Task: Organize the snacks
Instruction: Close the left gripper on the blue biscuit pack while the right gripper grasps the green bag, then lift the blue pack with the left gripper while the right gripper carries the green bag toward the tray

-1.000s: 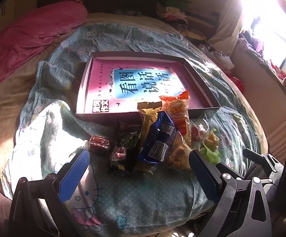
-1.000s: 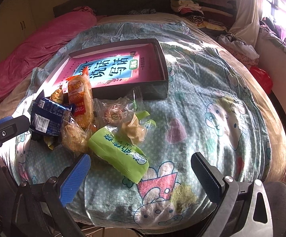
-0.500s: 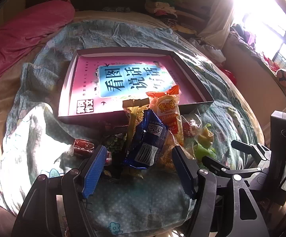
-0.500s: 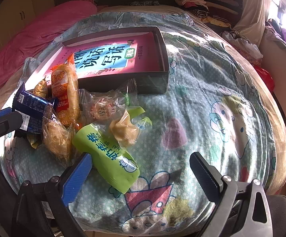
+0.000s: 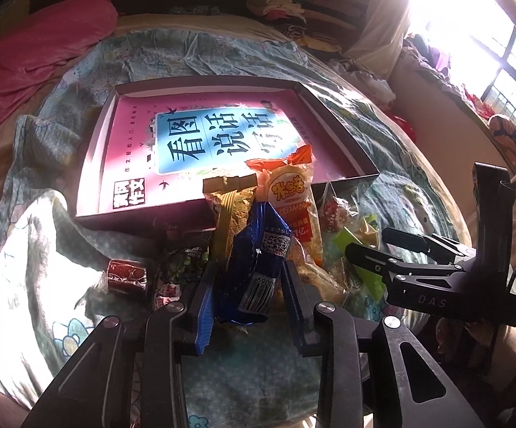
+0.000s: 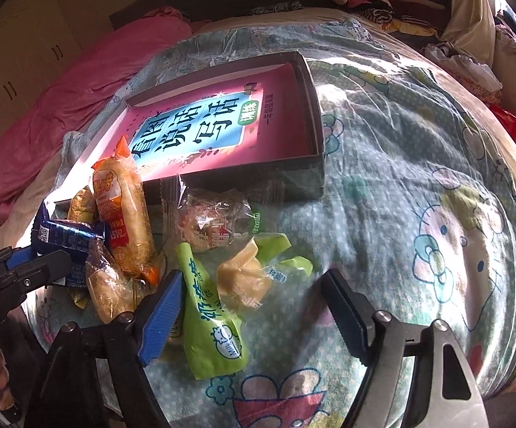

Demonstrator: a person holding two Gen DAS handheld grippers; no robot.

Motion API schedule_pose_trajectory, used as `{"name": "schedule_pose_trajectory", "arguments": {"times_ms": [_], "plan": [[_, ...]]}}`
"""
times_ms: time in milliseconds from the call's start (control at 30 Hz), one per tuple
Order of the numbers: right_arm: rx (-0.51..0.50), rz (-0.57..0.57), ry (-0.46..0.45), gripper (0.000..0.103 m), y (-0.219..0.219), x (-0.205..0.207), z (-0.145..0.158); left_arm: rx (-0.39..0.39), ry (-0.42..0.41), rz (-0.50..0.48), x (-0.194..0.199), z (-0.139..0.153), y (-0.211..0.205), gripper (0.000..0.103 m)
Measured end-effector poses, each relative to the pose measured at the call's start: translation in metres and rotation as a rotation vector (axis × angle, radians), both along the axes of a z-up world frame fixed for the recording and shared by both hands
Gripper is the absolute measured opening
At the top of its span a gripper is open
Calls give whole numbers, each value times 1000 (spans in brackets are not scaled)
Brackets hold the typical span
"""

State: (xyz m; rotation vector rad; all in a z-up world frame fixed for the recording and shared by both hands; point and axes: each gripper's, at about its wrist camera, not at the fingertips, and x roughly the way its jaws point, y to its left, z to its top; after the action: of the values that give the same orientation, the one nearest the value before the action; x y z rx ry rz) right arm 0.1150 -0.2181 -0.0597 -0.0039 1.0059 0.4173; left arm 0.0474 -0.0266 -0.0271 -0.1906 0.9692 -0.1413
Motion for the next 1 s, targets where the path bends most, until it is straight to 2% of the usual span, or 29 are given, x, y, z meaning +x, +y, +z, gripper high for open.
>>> {"name": "schedule_pose_trajectory", "arguments": {"times_ms": [300,367,467,700,1000], "plan": [[98,59,49,49,0,3,-3,0,11,-34,8,-6,-8,33],[121,60,58,46,-2,3,-3,-7,19,-39,7,-8,-8,28],[147,44,55,40,-8,1,0,-34,22,-38,6,-8,-4,26],[189,-7,35,37,-23,1,8,-119,8,-27,0,-2,10,23],[228,1,-26,36,-28,-6,24,-235,-51,33,-2,18,39,23]]}}
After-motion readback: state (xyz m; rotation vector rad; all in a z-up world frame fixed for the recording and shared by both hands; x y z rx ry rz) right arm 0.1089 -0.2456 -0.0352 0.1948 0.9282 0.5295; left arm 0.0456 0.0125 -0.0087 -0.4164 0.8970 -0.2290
